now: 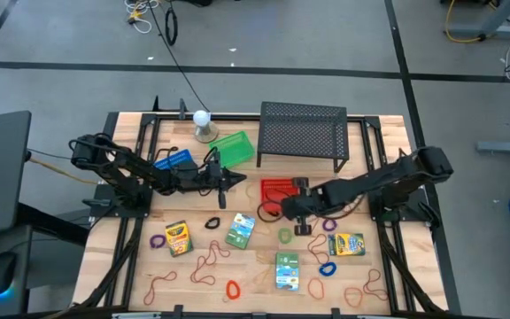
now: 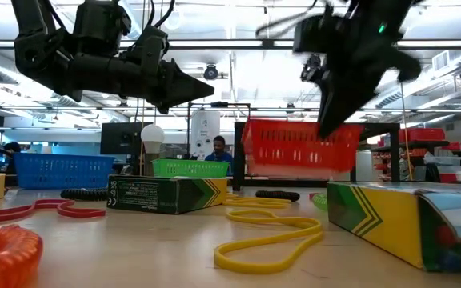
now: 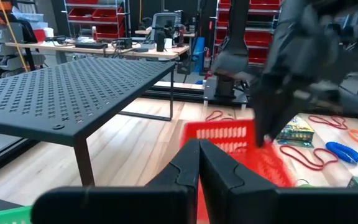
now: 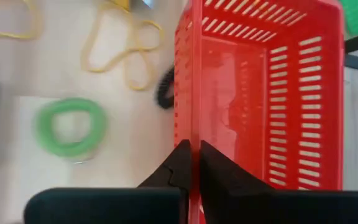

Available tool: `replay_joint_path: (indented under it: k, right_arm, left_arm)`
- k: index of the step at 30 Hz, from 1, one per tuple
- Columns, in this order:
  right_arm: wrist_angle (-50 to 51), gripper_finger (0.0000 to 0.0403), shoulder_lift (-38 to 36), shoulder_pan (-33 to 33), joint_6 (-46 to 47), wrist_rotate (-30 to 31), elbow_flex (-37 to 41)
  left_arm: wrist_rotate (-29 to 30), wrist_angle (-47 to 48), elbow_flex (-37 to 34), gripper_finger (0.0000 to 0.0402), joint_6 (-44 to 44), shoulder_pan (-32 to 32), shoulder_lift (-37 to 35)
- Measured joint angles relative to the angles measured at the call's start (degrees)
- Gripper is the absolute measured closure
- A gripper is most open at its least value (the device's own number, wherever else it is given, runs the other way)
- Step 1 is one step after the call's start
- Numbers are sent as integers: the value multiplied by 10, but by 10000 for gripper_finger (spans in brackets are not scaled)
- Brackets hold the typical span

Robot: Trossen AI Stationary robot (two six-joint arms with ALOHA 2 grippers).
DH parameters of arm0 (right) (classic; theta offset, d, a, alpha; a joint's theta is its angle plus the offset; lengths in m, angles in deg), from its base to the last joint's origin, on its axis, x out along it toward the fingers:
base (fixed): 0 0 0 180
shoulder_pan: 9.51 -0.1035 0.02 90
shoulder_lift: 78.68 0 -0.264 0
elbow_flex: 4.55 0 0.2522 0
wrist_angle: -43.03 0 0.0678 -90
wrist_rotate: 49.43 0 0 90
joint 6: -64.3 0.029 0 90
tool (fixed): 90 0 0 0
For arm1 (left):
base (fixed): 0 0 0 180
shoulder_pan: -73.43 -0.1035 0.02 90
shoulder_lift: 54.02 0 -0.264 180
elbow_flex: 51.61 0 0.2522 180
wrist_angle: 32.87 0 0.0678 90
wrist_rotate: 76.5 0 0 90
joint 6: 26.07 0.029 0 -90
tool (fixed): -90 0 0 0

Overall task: Pick & Place Office Desk Supplies
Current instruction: Put the red bin on the shelf

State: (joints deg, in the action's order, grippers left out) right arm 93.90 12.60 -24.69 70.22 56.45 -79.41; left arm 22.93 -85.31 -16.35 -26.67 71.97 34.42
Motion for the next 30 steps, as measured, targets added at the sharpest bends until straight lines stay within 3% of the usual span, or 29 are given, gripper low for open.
replay_joint_path:
  k: [7, 13, 16, 21, 30]
  right_arm:
    - [128, 388, -36, -75, 65, 29, -111]
    - [328, 393, -38, -56, 45, 150, -249]
    - [364, 393, -63, 12, -13, 170, -257]
    - [343, 393, -140, 173, -151, 157, -201]
    - [204, 393, -220, 472, -426, 25, -70]
  left_arm:
    - [0, 0, 0, 389, 2, 0, 0]
    - [0, -5, 0, 389, 4, 0, 0]
    - [0, -5, 0, 389, 4, 0, 0]
    - [0, -5, 0, 389, 6, 0, 0]
    - [0, -4, 0, 389, 5, 0, 0]
